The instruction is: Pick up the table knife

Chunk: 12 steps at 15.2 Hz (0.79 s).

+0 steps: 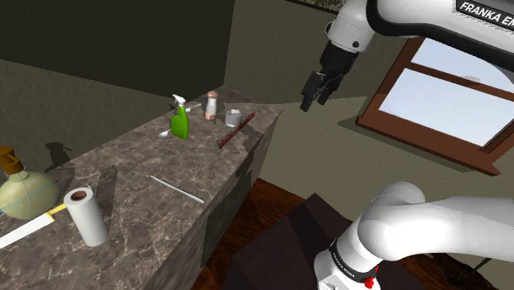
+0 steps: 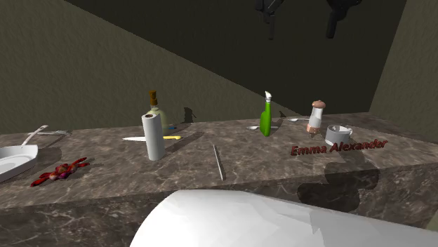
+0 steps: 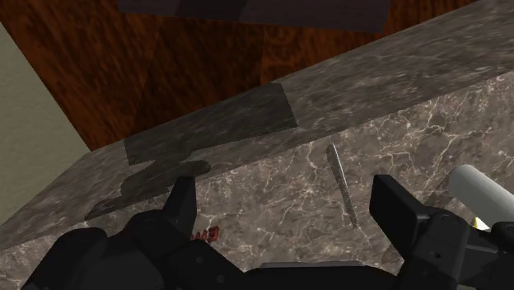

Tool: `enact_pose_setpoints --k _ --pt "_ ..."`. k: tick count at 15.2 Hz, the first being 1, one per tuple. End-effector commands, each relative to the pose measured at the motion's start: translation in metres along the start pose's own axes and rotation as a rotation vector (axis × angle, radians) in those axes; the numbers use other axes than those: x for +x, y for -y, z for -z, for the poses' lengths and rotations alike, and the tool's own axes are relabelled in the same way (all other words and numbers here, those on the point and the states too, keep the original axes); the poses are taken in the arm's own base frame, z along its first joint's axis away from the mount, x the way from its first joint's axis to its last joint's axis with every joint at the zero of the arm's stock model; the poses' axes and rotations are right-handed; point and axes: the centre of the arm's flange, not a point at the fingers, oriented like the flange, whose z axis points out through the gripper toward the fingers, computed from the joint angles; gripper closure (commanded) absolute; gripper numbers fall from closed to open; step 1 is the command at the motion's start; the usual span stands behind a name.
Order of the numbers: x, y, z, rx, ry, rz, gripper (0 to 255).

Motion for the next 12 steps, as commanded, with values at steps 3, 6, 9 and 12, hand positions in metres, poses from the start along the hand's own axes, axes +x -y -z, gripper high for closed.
enact_pose_setpoints --k 3,6,9,12 --pt "0.016 0.007 -0.021 0.002 0.006 0.017 0" --pt "0.038 0.019 -0.052 0.004 0.016 0.043 0" --pt "0.061 0.031 -0.083 0.006 0.025 0.069 0" --pt "0.082 0.044 -0.115 0.009 0.035 0.095 0"
